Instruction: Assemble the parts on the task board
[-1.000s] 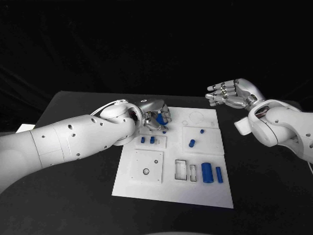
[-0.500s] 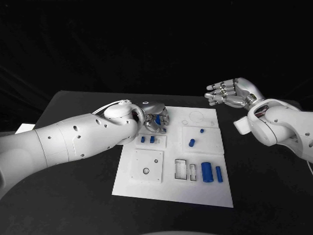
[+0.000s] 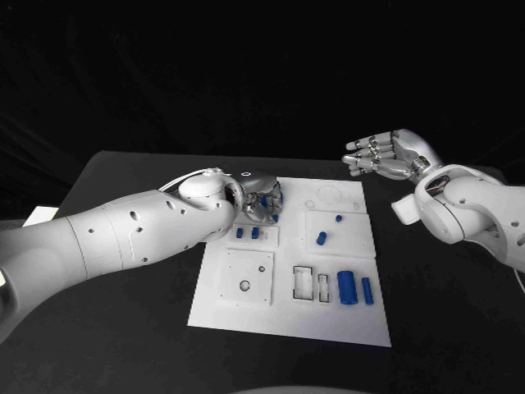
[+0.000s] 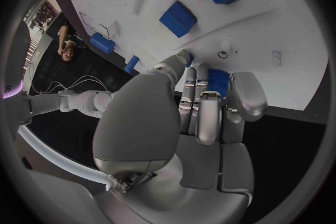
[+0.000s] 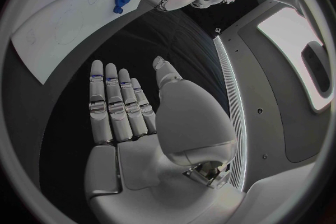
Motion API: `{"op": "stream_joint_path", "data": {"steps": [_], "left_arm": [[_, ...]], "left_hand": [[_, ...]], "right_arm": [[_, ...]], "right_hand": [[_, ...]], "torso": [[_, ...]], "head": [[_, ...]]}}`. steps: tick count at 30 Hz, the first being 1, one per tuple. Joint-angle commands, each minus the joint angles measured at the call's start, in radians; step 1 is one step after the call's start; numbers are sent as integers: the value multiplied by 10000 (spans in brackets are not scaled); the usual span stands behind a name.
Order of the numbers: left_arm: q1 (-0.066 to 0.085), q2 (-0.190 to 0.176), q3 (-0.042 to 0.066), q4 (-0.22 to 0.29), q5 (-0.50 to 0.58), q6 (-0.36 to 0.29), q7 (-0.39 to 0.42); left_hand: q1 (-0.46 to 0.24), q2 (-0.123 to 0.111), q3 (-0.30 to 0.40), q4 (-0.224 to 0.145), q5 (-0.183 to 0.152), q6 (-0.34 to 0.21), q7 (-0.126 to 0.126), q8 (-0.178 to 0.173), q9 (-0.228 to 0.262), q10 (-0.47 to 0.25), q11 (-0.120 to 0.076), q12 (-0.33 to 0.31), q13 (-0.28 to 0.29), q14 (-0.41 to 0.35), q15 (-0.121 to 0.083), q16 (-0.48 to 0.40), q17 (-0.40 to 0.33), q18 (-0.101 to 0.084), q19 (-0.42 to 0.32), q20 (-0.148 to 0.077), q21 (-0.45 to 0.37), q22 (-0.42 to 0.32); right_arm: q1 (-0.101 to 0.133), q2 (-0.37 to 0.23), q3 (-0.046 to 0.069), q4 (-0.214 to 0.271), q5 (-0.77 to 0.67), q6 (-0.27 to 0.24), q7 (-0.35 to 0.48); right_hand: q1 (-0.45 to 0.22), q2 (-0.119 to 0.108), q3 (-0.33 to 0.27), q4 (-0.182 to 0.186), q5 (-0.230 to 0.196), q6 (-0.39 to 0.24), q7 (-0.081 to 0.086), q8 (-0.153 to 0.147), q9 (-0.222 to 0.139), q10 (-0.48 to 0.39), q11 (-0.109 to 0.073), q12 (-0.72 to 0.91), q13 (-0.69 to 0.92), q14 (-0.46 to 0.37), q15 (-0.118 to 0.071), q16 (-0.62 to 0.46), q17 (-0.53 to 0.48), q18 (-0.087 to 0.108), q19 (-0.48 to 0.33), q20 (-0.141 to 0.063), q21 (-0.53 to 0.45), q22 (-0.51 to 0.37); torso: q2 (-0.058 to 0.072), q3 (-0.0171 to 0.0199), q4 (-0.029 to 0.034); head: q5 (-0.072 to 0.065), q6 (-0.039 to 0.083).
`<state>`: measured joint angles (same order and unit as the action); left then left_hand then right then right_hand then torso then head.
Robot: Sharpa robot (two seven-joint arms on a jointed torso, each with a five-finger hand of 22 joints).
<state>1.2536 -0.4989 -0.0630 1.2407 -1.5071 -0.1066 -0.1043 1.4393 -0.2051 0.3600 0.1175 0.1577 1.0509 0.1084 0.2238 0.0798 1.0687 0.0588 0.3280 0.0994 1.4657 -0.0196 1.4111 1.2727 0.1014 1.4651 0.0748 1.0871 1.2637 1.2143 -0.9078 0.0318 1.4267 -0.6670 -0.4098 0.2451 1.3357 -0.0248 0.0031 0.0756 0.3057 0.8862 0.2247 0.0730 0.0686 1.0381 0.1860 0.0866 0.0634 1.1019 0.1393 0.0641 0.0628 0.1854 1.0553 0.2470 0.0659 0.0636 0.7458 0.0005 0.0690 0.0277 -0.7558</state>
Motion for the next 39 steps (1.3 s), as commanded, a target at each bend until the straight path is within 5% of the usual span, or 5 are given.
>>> {"op": "stream_joint_path", "data": {"steps": [1,17,28,39], "left_arm": [[-15,41,-3,-3,-116,186,99],[-18,78,-3,1,-117,472,-4],[-22,102,-3,3,-114,533,-59],[-37,40,8,67,-34,51,88]], "left_hand": [[27,106,87,1,-45,98,-11,-60,-8,129,-13,-83,-33,480,-70,56,-30,-152,474,-61,137,71],[3,86,240,-27,-45,112,13,-192,-35,252,-14,-258,-109,479,-75,59,-59,-161,452,-68,208,147],[383,437,1101,-482,-139,625,4,-223,20,1071,-167,-347,-49,508,-200,162,57,-178,439,-154,404,334],[62,350,1562,-765,-159,739,106,-513,-13,1299,-80,-894,-49,503,-143,195,49,-193,414,-143,428,406]], "right_arm": [[-5,15,3,20,-10,98,108],[-5,21,3,28,-8,95,116],[-5,28,3,24,-6,102,121],[-5,49,3,4,-1,107,122]], "right_hand": [[-15,101,17,-54,33,-6,160,0,5,-74,-19,-17,-5,-44,13,-18,-8,-3,-72,3,-43,-7],[-15,101,17,-54,33,-6,160,0,5,-74,-19,-17,-5,-44,13,-18,-8,-3,-72,3,-43,-7],[-23,109,15,-59,31,-2,164,3,6,-76,-18,-12,-5,-43,12,-16,-7,-2,-73,3,-41,-6],[-23,109,15,-59,31,-2,164,3,6,-76,-18,-12,-5,-43,12,-16,-7,-2,-73,3,-41,-6]], "torso": [[-8,4,7],[-6,3,8],[-9,2,1],[-7,1,5]], "head": [[-1,-13],[11,-20],[17,-34],[16,-17]]}}
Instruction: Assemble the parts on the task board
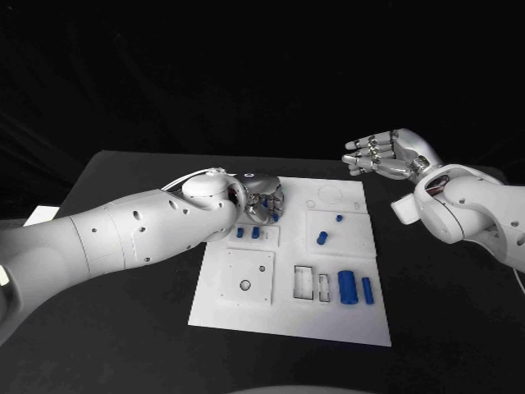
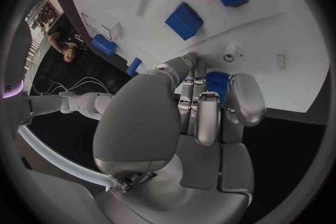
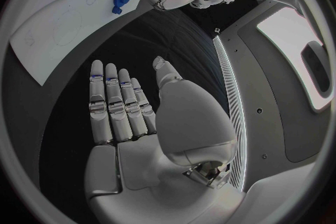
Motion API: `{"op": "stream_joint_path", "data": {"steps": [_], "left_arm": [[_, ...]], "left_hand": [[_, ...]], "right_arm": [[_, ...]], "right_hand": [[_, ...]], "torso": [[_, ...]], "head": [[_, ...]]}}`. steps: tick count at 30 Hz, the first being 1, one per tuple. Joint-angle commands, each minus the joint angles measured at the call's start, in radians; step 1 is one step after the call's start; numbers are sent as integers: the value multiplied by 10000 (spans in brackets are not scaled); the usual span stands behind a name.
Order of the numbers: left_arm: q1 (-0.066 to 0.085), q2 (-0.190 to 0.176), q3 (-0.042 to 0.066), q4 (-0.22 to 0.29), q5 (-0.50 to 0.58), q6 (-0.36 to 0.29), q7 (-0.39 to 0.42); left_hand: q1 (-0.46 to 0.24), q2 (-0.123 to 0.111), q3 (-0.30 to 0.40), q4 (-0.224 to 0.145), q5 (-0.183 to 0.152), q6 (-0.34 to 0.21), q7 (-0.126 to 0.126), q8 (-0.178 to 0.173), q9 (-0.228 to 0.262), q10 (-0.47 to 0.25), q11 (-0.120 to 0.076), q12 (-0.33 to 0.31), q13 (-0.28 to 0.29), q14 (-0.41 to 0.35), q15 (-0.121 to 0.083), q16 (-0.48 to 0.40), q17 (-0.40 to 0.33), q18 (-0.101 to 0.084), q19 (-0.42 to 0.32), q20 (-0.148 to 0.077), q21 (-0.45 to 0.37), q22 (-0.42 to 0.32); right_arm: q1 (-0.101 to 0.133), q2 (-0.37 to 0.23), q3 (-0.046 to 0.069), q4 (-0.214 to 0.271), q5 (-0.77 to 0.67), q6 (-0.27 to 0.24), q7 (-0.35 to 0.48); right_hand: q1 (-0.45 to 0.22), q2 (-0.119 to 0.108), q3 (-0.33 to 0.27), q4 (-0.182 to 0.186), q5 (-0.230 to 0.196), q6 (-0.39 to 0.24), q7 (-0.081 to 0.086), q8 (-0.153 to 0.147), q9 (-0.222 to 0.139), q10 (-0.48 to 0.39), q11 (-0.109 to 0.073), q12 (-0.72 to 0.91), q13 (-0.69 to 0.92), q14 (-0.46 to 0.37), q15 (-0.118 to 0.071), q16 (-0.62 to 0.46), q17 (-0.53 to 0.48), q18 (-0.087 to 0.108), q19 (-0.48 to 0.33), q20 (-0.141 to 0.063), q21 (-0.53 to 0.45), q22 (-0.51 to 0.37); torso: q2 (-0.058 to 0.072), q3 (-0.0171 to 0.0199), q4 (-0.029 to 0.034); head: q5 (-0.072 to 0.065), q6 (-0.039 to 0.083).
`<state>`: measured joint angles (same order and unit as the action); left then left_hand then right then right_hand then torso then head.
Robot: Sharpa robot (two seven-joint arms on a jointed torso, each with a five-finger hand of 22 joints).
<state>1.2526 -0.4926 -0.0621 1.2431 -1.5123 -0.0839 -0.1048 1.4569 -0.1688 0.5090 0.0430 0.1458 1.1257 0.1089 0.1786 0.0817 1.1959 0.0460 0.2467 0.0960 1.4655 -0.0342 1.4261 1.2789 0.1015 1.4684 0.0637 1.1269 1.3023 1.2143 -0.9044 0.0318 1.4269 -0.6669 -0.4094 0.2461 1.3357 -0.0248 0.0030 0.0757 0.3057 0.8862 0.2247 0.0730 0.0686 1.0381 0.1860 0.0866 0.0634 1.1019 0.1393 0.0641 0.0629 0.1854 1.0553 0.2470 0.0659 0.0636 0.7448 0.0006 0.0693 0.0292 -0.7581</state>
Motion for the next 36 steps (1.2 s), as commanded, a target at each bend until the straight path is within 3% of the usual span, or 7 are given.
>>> {"op": "stream_joint_path", "data": {"steps": [1,9,21,36], "left_arm": [[-28,-37,5,58,47,-234,110],[-37,-276,86,378,290,-722,239],[-13,-1021,421,1149,729,-952,129],[-11,-2037,477,1814,1009,-939,37]], "left_hand": [[-186,-50,84,-22,-31,-8,114,-95,-36,39,61,-137,-16,501,16,39,-32,-193,378,-23,22,20],[-593,-254,39,75,25,14,146,-222,-51,93,89,-362,-13,488,54,20,-107,-174,365,6,-64,-15],[-718,-301,21,103,24,80,142,-255,-44,172,84,-445,3,484,51,16,-135,-161,362,13,-117,-40],[-652,-248,110,19,38,210,117,-270,-25,320,44,-518,37,491,19,36,-117,-157,372,2,-101,-21]], "right_arm": [[-5,17,3,2,0,104,112],[-5,31,3,-13,10,110,113],[-6,20,3,-50,14,117,103],[-7,-19,3,-40,16,112,98]], "right_hand": [[-23,109,16,-60,32,-2,164,3,6,-76,-18,-12,-5,-43,12,-16,-8,-2,-73,3,-41,-6],[-23,109,16,-60,32,-2,164,3,6,-76,-18,-12,-5,-43,12,-16,-8,-2,-73,3,-41,-6],[-23,109,16,-60,32,-2,164,3,6,-76,-18,-12,-5,-43,12,-16,-8,-2,-73,3,-41,-6],[-23,109,16,-60,32,-2,164,3,6,-76,-18,-12,-5,-43,12,-16,-8,-2,-73,3,-41,-6]], "torso": [[0,1,1],[-4,-5,7],[-10,3,29],[4,-7,9]], "head": [[15,8],[25,53],[80,121],[104,124]]}}
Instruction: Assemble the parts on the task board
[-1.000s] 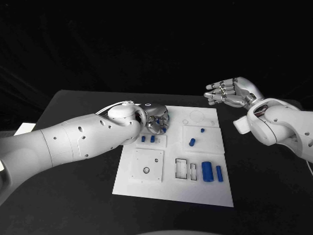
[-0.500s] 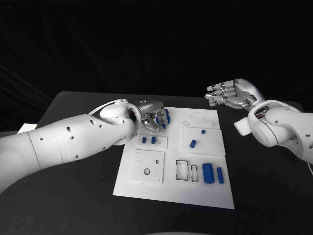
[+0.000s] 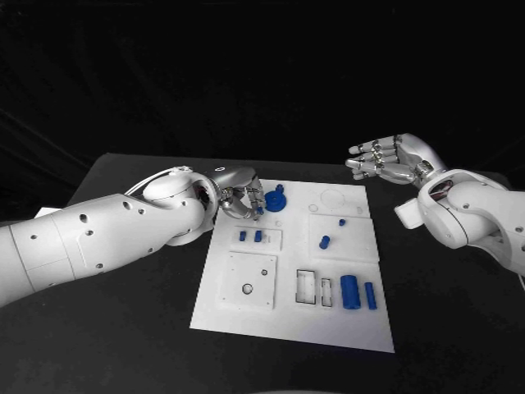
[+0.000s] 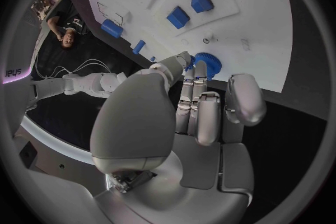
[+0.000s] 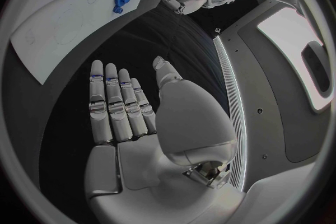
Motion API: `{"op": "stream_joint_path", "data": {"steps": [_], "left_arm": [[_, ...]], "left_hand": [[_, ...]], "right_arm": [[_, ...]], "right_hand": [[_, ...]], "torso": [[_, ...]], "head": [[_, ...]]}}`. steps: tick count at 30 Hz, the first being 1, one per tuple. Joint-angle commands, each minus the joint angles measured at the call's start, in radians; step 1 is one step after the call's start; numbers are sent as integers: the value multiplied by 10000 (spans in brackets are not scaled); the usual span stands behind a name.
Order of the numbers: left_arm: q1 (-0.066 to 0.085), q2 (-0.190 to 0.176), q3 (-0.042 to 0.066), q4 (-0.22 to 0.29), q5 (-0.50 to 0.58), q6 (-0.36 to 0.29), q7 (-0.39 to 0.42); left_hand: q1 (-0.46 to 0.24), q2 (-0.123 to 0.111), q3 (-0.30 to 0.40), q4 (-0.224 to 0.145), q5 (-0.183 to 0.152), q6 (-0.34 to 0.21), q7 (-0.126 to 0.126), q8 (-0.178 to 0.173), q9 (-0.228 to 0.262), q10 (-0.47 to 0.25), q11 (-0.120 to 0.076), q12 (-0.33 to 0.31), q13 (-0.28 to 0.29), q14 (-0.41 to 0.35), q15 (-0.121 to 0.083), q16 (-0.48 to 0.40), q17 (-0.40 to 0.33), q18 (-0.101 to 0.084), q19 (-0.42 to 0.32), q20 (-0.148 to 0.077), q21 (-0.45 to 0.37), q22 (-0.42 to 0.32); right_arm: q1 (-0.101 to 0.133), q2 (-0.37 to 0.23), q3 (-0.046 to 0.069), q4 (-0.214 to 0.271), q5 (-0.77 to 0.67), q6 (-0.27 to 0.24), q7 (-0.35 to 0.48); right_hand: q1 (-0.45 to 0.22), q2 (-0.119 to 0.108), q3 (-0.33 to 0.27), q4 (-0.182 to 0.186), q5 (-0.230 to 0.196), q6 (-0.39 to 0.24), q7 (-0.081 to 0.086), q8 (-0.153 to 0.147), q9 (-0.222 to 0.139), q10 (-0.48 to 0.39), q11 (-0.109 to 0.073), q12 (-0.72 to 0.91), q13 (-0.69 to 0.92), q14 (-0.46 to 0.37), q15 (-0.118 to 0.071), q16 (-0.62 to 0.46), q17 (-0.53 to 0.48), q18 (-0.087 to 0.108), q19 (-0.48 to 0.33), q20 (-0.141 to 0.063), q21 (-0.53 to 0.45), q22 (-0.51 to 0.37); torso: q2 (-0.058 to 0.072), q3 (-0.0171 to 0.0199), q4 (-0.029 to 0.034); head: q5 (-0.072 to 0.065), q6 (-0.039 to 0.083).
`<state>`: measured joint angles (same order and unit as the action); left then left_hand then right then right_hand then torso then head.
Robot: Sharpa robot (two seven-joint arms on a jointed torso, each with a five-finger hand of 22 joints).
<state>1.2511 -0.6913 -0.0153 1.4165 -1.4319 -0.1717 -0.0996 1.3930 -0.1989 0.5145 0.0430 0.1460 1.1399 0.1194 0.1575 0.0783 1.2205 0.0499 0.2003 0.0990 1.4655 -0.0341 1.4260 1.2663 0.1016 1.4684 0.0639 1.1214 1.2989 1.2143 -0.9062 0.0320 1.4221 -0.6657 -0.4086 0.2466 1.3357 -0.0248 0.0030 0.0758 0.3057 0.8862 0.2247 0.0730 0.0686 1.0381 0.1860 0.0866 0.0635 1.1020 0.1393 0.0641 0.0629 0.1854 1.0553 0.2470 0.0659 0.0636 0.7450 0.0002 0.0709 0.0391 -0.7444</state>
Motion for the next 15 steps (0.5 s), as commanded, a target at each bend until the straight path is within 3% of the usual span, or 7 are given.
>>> {"op": "stream_joint_path", "data": {"steps": [1,15], "left_arm": [[2,-85,8,97,213,-53,-18],[-71,-133,-15,-211,239,212,-144]], "left_hand": [[-12,53,55,19,36,68,12,-59,9,74,5,-55,7,492,18,37,10,-157,373,0,-45,13],[14,56,80,-18,35,100,10,-69,12,115,-1,-80,17,492,12,41,12,-161,378,-3,-18,31]], "right_arm": [[-6,0,1,9,3,104,93],[-7,23,1,4,3,109,99]], "right_hand": [[-23,109,16,-60,32,-2,164,3,6,-76,-18,-12,-5,-43,12,-16,-8,-1,-73,3,-41,-6],[-23,109,16,-60,32,-2,164,3,6,-76,-18,-12,-5,-43,12,-16,-8,-1,-73,3,-41,-6]], "torso": [[0,-3,-7],[-5,-8,-4]], "head": [[11,-13],[85,-22]]}}
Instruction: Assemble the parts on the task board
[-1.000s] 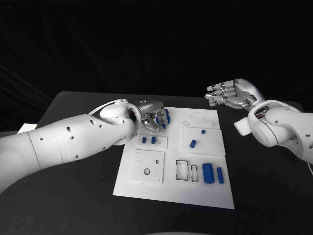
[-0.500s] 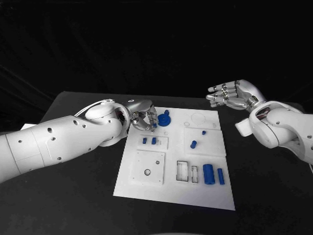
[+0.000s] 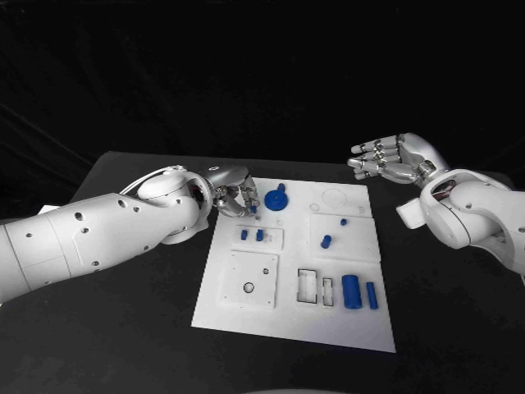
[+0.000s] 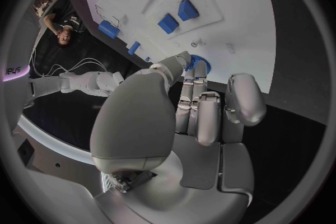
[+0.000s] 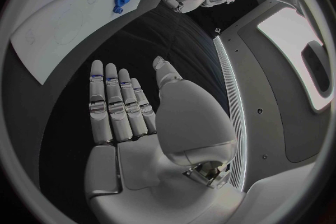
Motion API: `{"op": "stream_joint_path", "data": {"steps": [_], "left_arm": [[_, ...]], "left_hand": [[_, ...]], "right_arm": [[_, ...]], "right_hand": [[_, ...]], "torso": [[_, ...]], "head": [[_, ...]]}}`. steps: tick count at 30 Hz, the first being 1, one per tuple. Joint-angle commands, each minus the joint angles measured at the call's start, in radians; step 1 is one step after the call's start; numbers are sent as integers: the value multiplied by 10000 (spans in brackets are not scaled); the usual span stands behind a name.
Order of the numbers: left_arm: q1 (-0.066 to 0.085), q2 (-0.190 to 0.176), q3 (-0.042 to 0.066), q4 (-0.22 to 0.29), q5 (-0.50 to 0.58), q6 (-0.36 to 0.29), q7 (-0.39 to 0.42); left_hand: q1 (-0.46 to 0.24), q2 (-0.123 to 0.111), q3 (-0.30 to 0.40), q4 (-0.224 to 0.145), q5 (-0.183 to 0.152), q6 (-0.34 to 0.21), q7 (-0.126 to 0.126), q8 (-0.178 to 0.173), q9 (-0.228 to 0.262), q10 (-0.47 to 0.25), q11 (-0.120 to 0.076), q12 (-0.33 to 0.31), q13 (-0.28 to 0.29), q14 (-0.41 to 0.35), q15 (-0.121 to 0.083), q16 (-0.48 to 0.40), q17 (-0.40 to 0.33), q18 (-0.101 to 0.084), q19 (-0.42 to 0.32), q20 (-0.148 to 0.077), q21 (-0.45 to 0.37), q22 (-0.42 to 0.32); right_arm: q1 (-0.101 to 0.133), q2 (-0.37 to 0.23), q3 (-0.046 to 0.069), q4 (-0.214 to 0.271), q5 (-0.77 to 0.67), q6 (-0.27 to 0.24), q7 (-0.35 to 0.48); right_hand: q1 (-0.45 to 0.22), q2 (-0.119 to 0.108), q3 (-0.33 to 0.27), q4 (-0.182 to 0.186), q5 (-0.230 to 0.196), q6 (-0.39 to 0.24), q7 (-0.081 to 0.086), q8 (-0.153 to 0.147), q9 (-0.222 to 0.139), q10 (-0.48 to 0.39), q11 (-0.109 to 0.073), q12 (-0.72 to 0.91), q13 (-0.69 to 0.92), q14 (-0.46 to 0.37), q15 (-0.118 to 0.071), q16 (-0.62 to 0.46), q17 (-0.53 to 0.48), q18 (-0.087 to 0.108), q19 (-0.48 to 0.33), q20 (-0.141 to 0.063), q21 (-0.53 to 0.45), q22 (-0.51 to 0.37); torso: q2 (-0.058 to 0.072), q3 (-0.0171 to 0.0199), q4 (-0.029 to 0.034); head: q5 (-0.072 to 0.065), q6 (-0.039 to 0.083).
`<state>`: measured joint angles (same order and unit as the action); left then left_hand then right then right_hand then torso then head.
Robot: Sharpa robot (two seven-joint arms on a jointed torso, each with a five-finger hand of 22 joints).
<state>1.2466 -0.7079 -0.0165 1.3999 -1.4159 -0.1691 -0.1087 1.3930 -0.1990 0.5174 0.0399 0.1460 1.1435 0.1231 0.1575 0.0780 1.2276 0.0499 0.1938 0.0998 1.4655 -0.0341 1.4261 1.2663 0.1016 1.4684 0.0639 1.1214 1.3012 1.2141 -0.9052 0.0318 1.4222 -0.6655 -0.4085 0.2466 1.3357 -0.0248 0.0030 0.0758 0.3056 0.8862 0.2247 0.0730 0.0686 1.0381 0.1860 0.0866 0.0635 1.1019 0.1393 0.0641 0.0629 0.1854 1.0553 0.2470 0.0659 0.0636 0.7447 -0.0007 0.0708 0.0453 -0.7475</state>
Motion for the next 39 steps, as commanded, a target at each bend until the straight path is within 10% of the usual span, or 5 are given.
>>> {"op": "stream_joint_path", "data": {"steps": [1,39], "left_arm": [[-43,47,-5,-72,78,216,-62],[-191,482,-34,-520,79,520,-57]], "left_hand": [[14,57,51,12,35,64,-26,-69,16,43,-2,-15,9,492,12,41,11,-161,378,-3,-19,8],[15,32,64,-33,26,73,-26,-110,12,71,3,-79,19,491,13,50,21,-146,364,-5,-106,-38]], "right_arm": [[-6,15,4,2,2,110,100],[-20,47,4,20,3,143,115]], "right_hand": [[-23,109,16,-60,32,-2,164,3,6,-76,-18,-12,-5,-43,11,-16,-7,-1,-73,3,-41,-6],[-25,112,16,-62,32,-1,165,3,6,-77,-18,-11,-5,-43,11,-16,-7,-1,-73,3,-40,-6]], "torso": [[2,4,-8],[2,20,-14]], "head": [[30,13],[7,-87]]}}
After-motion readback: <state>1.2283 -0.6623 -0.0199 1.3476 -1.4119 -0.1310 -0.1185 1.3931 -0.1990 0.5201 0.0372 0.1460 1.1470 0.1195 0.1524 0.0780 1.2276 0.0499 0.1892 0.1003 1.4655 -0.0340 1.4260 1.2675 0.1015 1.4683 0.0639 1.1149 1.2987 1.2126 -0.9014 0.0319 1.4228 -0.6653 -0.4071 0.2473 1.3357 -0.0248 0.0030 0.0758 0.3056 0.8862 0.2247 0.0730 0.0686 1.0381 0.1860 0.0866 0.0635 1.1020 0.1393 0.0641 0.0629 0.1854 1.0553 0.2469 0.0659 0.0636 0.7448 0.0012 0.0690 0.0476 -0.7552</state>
